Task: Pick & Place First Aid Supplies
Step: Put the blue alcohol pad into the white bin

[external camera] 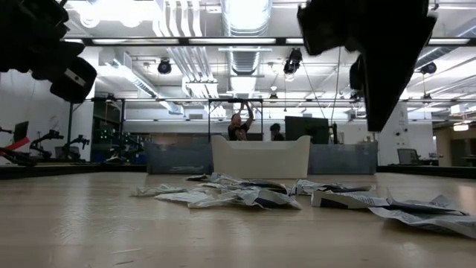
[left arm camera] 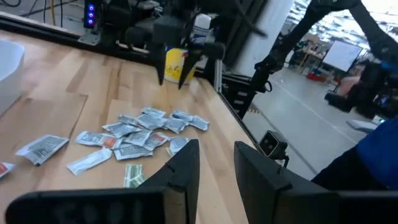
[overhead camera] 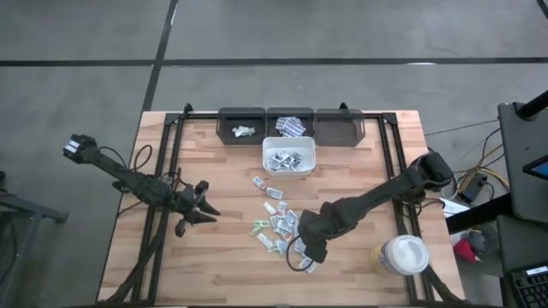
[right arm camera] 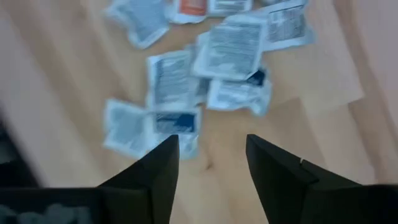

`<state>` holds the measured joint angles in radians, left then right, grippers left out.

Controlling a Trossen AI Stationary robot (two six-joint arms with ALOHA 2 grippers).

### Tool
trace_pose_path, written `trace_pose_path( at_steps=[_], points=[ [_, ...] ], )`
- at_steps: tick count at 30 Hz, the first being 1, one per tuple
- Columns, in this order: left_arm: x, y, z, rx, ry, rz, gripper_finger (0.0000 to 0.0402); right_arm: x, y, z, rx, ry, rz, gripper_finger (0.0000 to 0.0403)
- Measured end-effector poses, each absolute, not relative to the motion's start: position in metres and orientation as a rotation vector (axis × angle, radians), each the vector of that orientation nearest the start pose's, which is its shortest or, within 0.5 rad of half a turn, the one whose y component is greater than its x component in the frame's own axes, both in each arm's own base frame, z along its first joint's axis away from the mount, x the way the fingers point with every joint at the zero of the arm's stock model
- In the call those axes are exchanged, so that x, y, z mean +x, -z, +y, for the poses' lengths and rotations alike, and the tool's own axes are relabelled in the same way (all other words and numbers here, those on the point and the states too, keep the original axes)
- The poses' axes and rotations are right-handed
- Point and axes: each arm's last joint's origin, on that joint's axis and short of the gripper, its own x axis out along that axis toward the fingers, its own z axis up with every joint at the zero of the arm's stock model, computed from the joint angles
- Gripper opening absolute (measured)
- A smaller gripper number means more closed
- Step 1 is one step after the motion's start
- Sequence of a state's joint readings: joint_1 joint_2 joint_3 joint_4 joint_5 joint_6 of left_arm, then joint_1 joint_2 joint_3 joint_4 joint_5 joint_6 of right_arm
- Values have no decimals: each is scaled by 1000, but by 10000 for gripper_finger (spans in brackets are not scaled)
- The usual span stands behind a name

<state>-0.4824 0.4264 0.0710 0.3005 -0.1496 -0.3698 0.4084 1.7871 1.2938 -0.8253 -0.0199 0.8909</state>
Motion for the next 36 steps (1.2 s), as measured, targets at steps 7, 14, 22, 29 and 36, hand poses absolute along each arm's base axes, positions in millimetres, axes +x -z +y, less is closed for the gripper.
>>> trace_pose_path(
  at_steps=[7, 14, 22, 29, 36],
  points=[
    [113, -174, -55, -394, 335, 120, 94, 326, -178, 134, 425, 342, 1357, 178],
    [113, -174, -55, -398, 336, 121, 94, 333, -161, 125, 376, 432, 1352, 171],
    [113, -174, -55, -399, 335, 124, 94, 336, -143, 123, 357, 456, 1413, 172],
    [113, -170, -55, -395, 332, 137, 94, 338, -134, 124, 349, 468, 1434, 167],
    [113, -170, -55, -393, 331, 141, 94, 334, -133, 122, 343, 480, 1478, 116]
  ],
)
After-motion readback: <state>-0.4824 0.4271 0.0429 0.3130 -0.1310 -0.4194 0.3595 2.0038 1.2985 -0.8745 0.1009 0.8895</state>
